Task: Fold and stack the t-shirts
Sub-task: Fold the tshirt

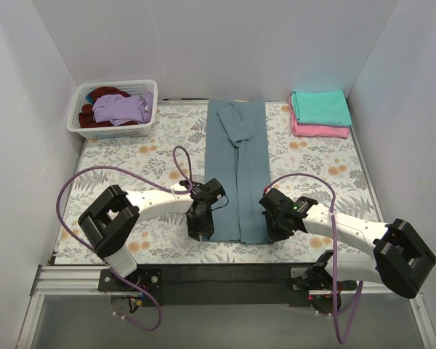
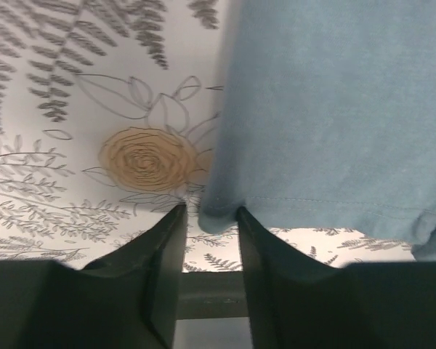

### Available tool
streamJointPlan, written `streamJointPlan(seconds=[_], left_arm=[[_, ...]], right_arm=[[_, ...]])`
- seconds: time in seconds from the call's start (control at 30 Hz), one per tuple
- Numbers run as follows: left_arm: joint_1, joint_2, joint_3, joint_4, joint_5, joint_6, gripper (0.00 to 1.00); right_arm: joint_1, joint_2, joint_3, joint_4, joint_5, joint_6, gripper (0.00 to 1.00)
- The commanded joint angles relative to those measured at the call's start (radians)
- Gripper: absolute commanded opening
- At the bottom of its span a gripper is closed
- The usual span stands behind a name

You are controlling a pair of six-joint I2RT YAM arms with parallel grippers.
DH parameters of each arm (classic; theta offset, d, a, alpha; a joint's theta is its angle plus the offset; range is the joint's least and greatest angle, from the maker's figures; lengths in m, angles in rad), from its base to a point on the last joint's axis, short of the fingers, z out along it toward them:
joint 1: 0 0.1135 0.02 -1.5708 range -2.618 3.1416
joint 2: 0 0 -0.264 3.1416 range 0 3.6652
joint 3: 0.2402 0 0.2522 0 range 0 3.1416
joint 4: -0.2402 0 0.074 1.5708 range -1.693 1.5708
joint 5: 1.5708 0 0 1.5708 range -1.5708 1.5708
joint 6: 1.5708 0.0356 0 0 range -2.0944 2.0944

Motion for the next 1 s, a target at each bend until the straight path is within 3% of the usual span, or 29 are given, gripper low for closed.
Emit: streamJointPlan(seconds=[0.0,0.2,0.33,0.6,0.77,0.97], left_arm=[[-0.013,0.042,-0.012,0.039,0.024,-0.008,0.30],[-0.015,0.055,-0.014,0.041,0.030,-0.005,0.20],[-0.015,0.053,-0.012,0.039,0.030,-0.002,0.00],[-0.044,-0.049,-0.013,-0.076,0.019,0.001,0.00],[-0.159,-0.155,-0.089,-0.157,0.053,-0.068,0.00],[-0.259,-0.286,-0.182,-0.124,0.148,-0.174,0.00]], right_arm=[[0.007,0.021,-0.039,-0.048,0.024,-0.016,0.01],[0.008,0.022,-0.036,-0.045,0.024,-0.020,0.01],[0.008,0.019,-0.030,-0.046,0.023,-0.028,0.01],[0.040,-0.056,0.045,-0.158,-0.062,-0.054,0.01],[0.083,-0.129,0.004,-0.241,-0.186,-0.028,0.01],[0.129,-0.217,-0.030,-0.282,-0.269,0.006,0.01]])
